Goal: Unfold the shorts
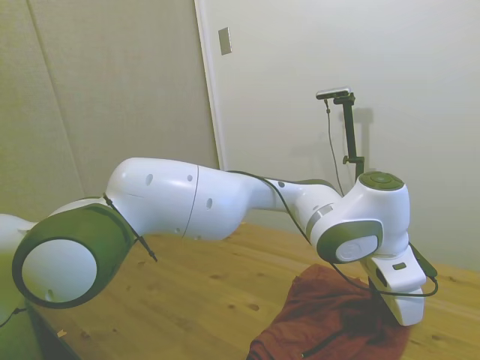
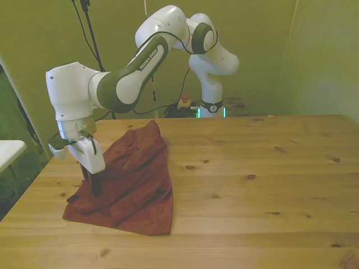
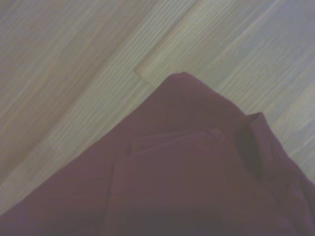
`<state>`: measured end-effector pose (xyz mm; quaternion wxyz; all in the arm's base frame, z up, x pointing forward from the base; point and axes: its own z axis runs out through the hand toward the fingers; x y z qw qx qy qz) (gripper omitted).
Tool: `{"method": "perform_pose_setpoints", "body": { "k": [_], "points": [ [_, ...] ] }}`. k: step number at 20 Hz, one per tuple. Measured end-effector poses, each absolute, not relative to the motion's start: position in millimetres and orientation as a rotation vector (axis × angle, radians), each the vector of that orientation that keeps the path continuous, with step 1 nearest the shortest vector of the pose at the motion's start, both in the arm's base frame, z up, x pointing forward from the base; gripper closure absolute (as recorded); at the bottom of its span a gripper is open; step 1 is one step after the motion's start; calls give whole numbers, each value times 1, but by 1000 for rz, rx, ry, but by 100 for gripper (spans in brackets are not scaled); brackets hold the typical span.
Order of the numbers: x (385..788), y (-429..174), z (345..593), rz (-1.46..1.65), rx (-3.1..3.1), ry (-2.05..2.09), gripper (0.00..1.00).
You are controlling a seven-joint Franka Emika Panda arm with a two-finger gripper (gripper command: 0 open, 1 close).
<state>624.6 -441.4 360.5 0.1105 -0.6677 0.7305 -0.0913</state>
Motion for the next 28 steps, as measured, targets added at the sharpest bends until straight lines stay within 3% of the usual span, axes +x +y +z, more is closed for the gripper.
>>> {"method": "perform_pose_setpoints", "body": {
  "k": [8, 15, 22, 28],
  "points": [
    [628, -439, 367, -296, -1967, 2127, 100],
    [628, -413, 414, -390, -2022, 2029, 100],
    [644, -280, 477, -528, -2249, 1849, 100],
    [661, -125, 488, -622, -2465, 1729, 100]
  ]
}}
